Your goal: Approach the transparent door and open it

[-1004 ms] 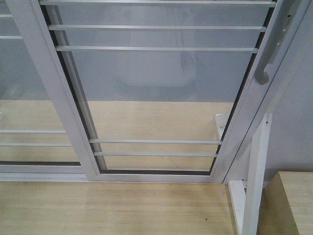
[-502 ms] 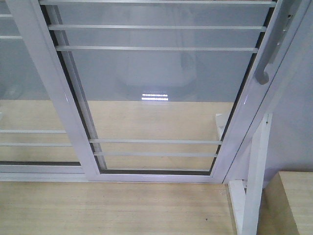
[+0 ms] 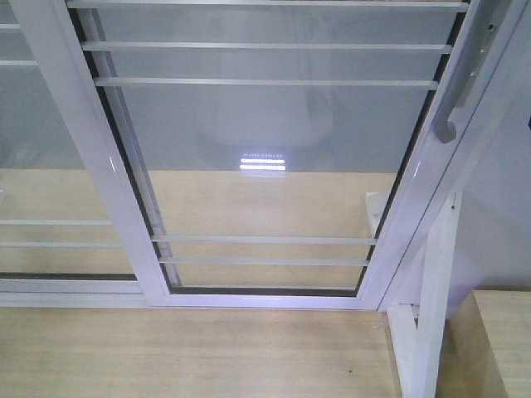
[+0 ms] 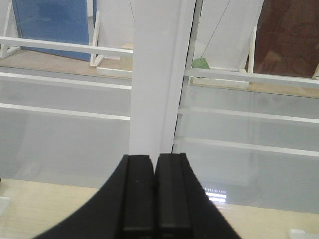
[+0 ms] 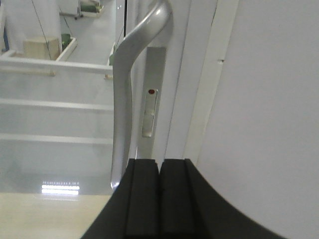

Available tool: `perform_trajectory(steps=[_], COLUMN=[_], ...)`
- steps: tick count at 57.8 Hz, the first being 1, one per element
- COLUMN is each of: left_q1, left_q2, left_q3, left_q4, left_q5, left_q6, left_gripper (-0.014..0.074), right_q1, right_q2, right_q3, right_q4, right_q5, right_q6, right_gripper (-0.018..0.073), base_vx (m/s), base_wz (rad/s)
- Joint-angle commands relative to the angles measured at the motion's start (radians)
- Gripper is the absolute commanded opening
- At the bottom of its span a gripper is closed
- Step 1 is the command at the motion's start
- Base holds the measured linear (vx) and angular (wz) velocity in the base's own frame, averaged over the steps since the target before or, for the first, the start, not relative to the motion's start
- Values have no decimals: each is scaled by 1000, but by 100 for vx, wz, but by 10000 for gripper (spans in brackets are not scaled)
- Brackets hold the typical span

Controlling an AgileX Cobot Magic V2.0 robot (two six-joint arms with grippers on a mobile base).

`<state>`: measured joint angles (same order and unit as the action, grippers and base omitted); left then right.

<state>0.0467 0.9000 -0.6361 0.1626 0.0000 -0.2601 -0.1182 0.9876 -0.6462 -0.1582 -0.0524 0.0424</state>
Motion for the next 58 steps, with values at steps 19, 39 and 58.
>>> perform_trajectory(steps=[19, 39, 58], left_q1=[1, 1, 1], left_q2=[-5, -5, -5], left_q3=[-34, -34, -34], left_q4=[0, -2, 177], left_q5=[-82, -80, -74], left_q6=[-7, -7, 45], left_gripper=[291, 433, 433], right_q1=[-1, -1, -1], right_q2=[6, 41, 244], right_q3=[-33, -32, -37], right_q4=[-19, 28, 29], right_q5=[-82, -66, -344], right_q6=[4, 43, 49], right_gripper=[260, 594, 551], base_vx=[0, 0, 0], base_wz=[0, 0, 0])
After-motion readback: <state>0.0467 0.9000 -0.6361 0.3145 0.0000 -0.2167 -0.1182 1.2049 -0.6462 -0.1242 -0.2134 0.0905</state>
